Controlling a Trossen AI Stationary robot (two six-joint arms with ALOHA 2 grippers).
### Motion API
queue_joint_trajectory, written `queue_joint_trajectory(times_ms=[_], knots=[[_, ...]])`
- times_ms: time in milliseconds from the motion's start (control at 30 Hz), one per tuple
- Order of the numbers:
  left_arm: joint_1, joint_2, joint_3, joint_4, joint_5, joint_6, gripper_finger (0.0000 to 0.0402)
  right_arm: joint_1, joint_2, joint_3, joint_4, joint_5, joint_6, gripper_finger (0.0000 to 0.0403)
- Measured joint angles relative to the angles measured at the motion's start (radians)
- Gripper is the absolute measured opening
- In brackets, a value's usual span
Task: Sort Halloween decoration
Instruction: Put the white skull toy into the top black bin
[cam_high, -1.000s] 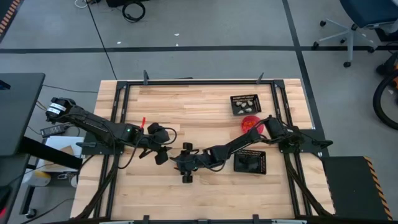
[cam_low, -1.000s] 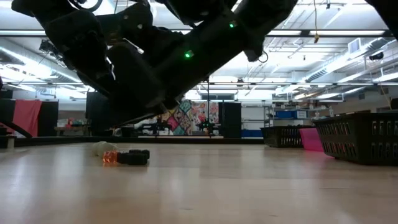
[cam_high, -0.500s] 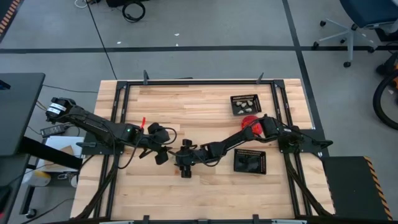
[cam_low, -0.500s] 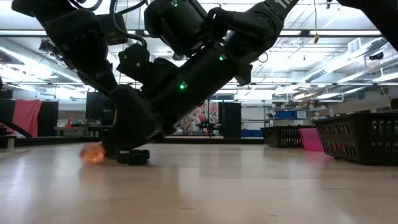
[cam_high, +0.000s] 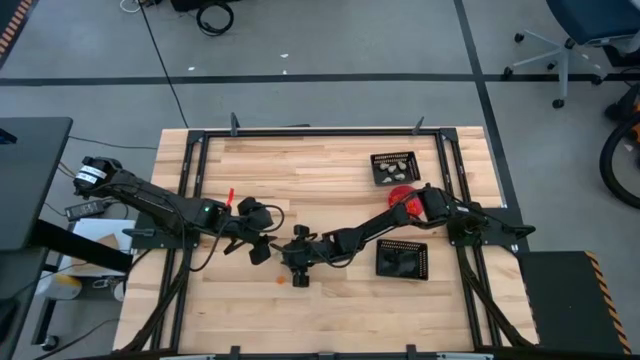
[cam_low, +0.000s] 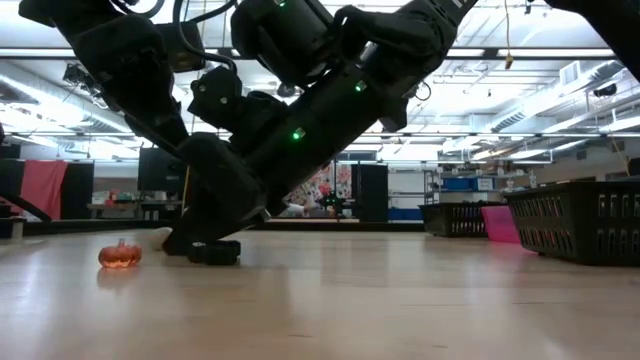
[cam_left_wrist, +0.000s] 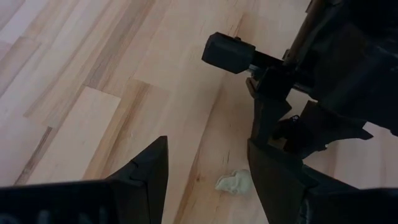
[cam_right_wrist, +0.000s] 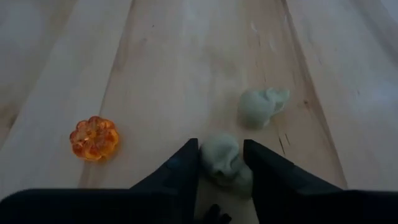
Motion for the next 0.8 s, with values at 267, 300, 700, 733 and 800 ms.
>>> queue_joint_trajectory(times_ms=[267,300,700,733,800], knots=[[0.0,0.0,0.0,0.0,0.0,0.0,0.0192,0.0,-0.019,-0.002,-0.053,0.005,0.0,0.0115],[0.0,0.0,0.0,0.0,0.0,0.0,0.0192,0.0,-0.029,-0.003,-0.075,0.013,-0.002,0.0115],[0.0,0.0,0.0,0.0,0.0,0.0,0.0192,0.016,-0.179,-0.007,-0.414,0.188,-0.014,0.0115],[0.0,0.0,0.0,0.0,0.0,0.0,0.0192,0.019,-0.192,-0.007,-0.452,0.212,-0.009,0.0115],[0.0,0.0,0.0,0.0,0.0,0.0,0.0192,0.026,-0.217,-0.007,-0.531,0.274,0.003,0.0115]])
